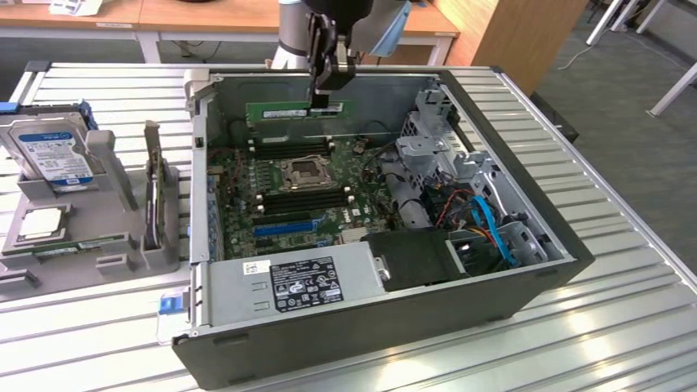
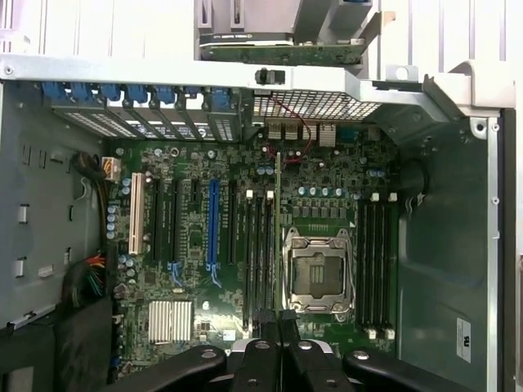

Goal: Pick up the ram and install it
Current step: 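Pick up the ram and move it above insertion slot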

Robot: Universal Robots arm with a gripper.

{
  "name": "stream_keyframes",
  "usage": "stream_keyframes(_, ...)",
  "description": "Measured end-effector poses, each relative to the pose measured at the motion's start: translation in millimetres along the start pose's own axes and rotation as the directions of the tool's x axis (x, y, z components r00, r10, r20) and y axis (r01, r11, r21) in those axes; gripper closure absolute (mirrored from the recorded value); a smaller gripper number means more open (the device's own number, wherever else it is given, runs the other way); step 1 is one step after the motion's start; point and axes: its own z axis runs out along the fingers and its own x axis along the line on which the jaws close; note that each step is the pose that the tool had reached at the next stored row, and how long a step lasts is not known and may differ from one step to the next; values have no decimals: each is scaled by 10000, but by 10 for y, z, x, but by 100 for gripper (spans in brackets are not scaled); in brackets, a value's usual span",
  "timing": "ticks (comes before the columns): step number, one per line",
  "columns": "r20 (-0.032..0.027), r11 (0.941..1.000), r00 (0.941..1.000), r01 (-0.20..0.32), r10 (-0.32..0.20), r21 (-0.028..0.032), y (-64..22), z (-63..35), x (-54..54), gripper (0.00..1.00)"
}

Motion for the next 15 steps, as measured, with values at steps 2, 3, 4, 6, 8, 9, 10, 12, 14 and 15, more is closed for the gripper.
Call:
stream_keyframes(2,1,10000,10000,1,-1,0,-2,29,1,89)
stream_keyframes(3,1,10000,10000,0,0,1,-2,43,1,89)
stream_keyframes(4,0,10000,10000,0,0,0,-3,55,2,89)
stream_keyframes(6,1,10000,10000,0,0,0,-4,81,3,89)
stream_keyframes(8,1,10000,10000,1,-1,0,-6,104,4,89)
stream_keyframes(9,1,10000,10000,0,0,0,-6,117,4,89)
stream_keyframes(10,1,10000,10000,0,0,0,-7,127,5,89)
stream_keyframes(12,0,10000,10000,0,0,0,-8,148,5,89)
stream_keyframes(14,1,10000,10000,1,-1,0,-9,168,6,89)
stream_keyframes(15,1,10000,10000,0,0,1,-9,179,6,89)
